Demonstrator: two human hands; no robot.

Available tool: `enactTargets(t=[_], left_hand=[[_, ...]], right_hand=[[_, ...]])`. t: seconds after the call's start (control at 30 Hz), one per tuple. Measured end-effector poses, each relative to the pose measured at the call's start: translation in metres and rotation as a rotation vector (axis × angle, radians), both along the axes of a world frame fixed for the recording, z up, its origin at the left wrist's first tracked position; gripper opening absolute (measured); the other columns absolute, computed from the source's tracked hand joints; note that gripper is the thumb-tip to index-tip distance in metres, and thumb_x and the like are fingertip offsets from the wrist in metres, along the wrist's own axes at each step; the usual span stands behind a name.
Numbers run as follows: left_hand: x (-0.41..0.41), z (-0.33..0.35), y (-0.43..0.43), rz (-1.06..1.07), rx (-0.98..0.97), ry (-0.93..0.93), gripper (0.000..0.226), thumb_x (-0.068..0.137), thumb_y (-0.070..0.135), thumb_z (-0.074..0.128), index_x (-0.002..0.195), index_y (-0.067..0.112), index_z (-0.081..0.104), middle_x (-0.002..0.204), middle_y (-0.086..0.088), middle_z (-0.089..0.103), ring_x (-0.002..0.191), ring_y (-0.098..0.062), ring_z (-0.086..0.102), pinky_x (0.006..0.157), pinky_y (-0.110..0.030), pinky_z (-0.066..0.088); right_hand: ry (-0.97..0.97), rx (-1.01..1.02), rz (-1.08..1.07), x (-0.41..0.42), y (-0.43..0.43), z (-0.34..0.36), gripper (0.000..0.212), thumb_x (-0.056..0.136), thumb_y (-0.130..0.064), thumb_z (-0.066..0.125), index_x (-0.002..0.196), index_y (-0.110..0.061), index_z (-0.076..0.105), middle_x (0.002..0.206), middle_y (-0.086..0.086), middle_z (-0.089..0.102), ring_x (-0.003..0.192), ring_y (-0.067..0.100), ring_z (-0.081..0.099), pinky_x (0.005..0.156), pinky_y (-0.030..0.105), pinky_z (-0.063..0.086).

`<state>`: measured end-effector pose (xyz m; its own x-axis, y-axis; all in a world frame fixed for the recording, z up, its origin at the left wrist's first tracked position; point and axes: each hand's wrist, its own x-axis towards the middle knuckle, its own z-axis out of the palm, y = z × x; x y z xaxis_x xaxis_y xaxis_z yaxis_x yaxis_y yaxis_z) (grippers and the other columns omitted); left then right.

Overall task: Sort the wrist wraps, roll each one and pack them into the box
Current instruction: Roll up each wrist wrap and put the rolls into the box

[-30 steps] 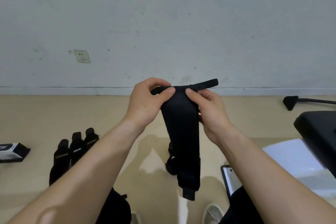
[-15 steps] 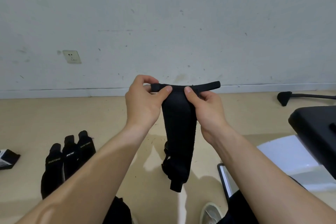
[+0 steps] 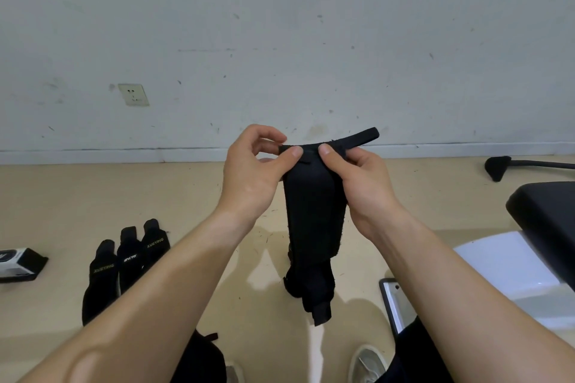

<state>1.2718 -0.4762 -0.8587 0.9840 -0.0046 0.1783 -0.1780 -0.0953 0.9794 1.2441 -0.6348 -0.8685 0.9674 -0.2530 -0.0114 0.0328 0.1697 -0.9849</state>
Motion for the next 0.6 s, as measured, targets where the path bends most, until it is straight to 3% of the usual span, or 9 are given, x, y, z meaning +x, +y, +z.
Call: enactTargets(t=[0.13, 0.2, 0.3, 0.37, 0.47, 0.6], left_hand=[[0.003, 0.000, 0.001, -0.123, -0.023, 0.088, 0.011, 0.094, 0.013, 0.076, 0.102, 0.021, 0.076, 0.093, -0.002, 0.079, 0.085, -0.014, 0.075, 0.083, -0.033, 0.061], [0.002, 0.001, -0.002, -0.109, -0.053, 0.106, 0.006, 0.094, 0.011, 0.075, 0.097, 0.015, 0.079, 0.092, -0.006, 0.080, 0.083, -0.013, 0.075, 0.078, -0.028, 0.062], [0.001, 0.000, -0.008, -0.067, -0.113, 0.149, 0.005, 0.092, 0.012, 0.076, 0.090, 0.014, 0.080, 0.085, -0.003, 0.080, 0.079, -0.012, 0.075, 0.072, -0.024, 0.060], [0.001, -0.001, -0.009, -0.043, -0.165, 0.188, 0.006, 0.092, 0.012, 0.076, 0.089, 0.014, 0.080, 0.085, -0.002, 0.080, 0.079, -0.012, 0.075, 0.071, -0.023, 0.058], [0.004, -0.002, -0.005, -0.025, -0.212, 0.225, 0.005, 0.092, 0.012, 0.076, 0.091, 0.011, 0.081, 0.090, -0.007, 0.081, 0.082, -0.017, 0.076, 0.072, -0.025, 0.058], [0.008, -0.002, 0.000, -0.013, -0.196, 0.214, 0.004, 0.091, 0.012, 0.077, 0.090, 0.012, 0.081, 0.089, -0.005, 0.080, 0.080, -0.015, 0.075, 0.073, -0.028, 0.060]], right_hand=[[-0.015, -0.101, 0.011, 0.001, 0.000, -0.002, 0.019, 0.099, -0.023, 0.066, 0.101, -0.007, 0.076, 0.100, 0.013, 0.077, 0.096, 0.027, 0.074, 0.086, 0.038, 0.059], [-0.034, -0.291, -0.058, 0.001, 0.002, -0.003, 0.022, 0.102, -0.026, 0.061, 0.109, -0.010, 0.074, 0.104, 0.001, 0.077, 0.100, 0.018, 0.072, 0.091, 0.039, 0.056], [-0.105, -0.613, -0.145, -0.003, 0.009, 0.000, 0.041, 0.106, -0.024, 0.048, 0.147, -0.018, 0.052, 0.135, -0.013, 0.061, 0.125, 0.003, 0.055, 0.105, 0.019, 0.040], [-0.131, -0.716, -0.093, -0.003, 0.010, 0.000, 0.054, 0.107, -0.027, 0.045, 0.159, -0.024, 0.032, 0.140, -0.016, 0.051, 0.132, -0.004, 0.041, 0.099, 0.004, 0.029], [-0.126, -0.737, 0.035, -0.004, 0.010, -0.001, 0.065, 0.105, -0.041, 0.047, 0.162, -0.033, 0.018, 0.125, -0.024, 0.037, 0.109, -0.024, 0.031, 0.088, -0.004, 0.024], [-0.175, -0.558, 0.063, -0.006, 0.012, -0.001, 0.053, 0.109, -0.046, 0.030, 0.160, -0.029, 0.030, 0.142, -0.031, 0.036, 0.122, -0.029, 0.028, 0.108, 0.003, 0.023]])
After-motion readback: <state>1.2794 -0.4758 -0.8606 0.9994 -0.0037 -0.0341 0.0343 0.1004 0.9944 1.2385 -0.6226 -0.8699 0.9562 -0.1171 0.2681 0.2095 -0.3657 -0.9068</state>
